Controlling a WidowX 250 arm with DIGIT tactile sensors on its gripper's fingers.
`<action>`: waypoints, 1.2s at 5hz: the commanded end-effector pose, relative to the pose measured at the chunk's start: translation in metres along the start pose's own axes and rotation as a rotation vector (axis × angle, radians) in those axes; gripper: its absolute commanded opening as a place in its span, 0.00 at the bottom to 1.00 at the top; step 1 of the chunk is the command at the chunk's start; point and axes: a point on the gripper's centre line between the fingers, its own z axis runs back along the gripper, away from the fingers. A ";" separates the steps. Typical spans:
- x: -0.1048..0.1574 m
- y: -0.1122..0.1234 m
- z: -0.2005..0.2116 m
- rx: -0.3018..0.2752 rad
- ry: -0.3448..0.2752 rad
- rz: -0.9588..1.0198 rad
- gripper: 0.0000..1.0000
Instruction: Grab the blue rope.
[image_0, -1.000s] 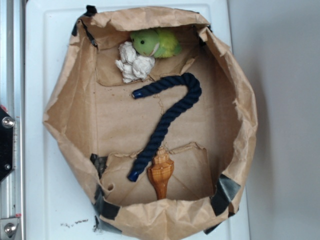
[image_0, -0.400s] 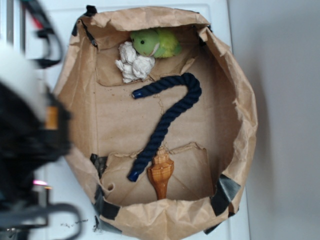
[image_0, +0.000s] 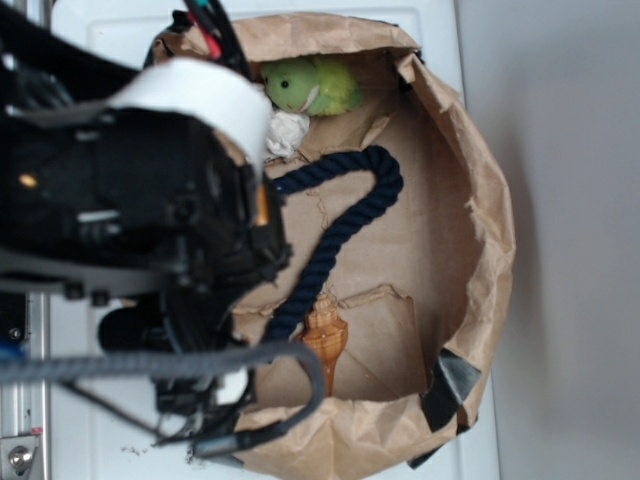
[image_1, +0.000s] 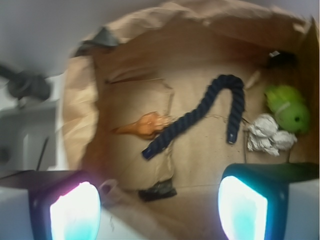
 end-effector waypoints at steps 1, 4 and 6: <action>-0.020 0.029 -0.014 -0.012 -0.072 0.226 1.00; -0.022 0.033 -0.020 0.006 -0.020 0.222 1.00; -0.022 0.033 -0.020 0.006 -0.020 0.222 1.00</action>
